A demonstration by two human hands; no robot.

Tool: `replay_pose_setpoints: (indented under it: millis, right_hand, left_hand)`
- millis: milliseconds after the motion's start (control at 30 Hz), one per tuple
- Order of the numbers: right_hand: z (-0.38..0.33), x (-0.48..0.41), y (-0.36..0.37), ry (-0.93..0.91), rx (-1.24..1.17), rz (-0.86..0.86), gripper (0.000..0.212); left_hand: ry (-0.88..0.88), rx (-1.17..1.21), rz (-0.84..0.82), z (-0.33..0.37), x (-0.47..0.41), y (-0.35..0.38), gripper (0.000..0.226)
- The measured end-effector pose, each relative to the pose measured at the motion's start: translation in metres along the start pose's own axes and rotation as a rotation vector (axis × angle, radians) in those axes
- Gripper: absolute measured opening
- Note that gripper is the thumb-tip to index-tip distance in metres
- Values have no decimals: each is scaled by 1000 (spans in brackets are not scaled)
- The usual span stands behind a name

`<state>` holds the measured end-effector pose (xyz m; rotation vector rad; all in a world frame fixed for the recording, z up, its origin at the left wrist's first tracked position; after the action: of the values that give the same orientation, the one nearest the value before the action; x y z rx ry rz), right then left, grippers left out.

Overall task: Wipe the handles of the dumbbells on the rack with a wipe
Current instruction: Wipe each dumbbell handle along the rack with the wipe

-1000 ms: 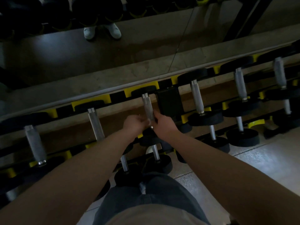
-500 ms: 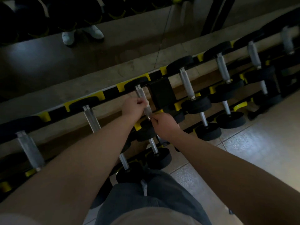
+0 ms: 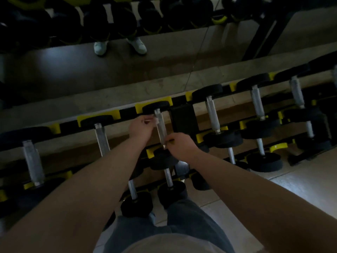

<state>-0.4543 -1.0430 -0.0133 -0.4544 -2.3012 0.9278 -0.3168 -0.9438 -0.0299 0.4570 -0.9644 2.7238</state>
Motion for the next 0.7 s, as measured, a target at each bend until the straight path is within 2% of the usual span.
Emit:
replay_pose_setpoints:
  millis: [100, 200, 300, 433, 533, 600, 700]
  right_hand:
    - [9, -13, -9, 4, 0, -61, 25]
    - [17, -23, -14, -10, 63, -142, 30]
    - [22, -27, -15, -32, 105, -184, 29]
    - [21, -31, -17, -66, 100, -225, 27]
    - [16, -35, -23, -63, 32, -205, 27]
    - [14, -37, -29, -47, -14, -188, 27]
    - [16, -41, -34, -28, -28, -182, 29]
  left_hand:
    - [-40, -64, -44, -12, 15, 14, 23]
    - [26, -221, -110, -35, 27, 18, 35]
    - [61, -327, -234, -50, 43, 23, 31]
    - [-14, -272, -128, -44, 31, 26, 31]
    - [-131, -12, -20, -28, 12, 23, 28]
    - [-131, 80, 35, -15, 1, 20, 31]
    - [-106, -33, -3, -14, -2, 20, 25]
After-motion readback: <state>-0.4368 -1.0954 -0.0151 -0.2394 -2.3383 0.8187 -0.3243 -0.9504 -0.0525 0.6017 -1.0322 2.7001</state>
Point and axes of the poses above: each hand's wrist, its own x-axis away from the middle knuckle, its own y-axis out of the palm, z = x × y, the point moved 5 cm from there along -x, towards the middle knuckle, and after that the axes turned 13 degrees about z, right-handed, at the moved point
